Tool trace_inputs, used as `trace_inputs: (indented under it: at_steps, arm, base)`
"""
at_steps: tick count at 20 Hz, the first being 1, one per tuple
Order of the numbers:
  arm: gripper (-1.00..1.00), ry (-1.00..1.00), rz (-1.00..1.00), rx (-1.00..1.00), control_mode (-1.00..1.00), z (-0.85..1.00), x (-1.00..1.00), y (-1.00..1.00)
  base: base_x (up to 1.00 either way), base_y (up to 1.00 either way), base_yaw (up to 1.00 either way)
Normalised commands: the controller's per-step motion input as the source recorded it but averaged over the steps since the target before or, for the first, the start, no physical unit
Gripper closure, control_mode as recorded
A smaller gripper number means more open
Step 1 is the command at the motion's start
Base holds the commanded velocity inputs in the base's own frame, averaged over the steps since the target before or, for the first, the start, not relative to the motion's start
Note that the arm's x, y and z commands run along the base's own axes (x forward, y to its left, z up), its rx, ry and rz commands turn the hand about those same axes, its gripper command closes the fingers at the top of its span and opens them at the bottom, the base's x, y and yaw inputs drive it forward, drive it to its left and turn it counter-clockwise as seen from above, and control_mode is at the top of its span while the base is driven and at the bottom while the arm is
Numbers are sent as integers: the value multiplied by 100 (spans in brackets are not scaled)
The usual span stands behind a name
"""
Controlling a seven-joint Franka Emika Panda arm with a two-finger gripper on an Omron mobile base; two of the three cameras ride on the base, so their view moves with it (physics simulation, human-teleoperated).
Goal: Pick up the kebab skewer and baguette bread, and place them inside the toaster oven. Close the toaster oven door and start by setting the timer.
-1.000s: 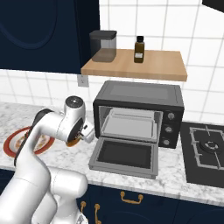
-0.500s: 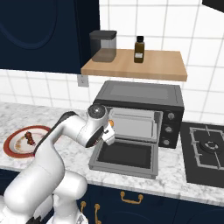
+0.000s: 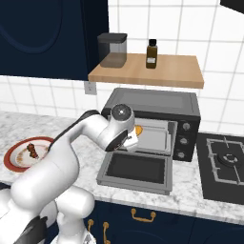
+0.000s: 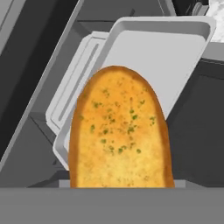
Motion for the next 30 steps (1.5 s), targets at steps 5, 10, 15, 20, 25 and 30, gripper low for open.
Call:
trace_inputs:
  at_steps: [5, 10, 15, 20, 25, 30]
  arm:
    - [100, -17, -15, 12, -100, -9, 0, 0]
    - [100, -8, -4, 5, -100, -12, 9, -12]
    - [100, 2, 0, 2, -100, -7, 10, -17]
    - [100, 0, 1, 1, -100, -4, 19, 0]
    - [100, -2, 14, -2, -100, -3, 4, 1]
    - [100, -4, 31, -14, -100, -3, 0, 0]
  base:
    - [0, 0, 0]
    - [0, 0, 0]
    - [0, 0, 0]
    - [0, 0, 0]
    - [0, 0, 0]
    - [0, 0, 0]
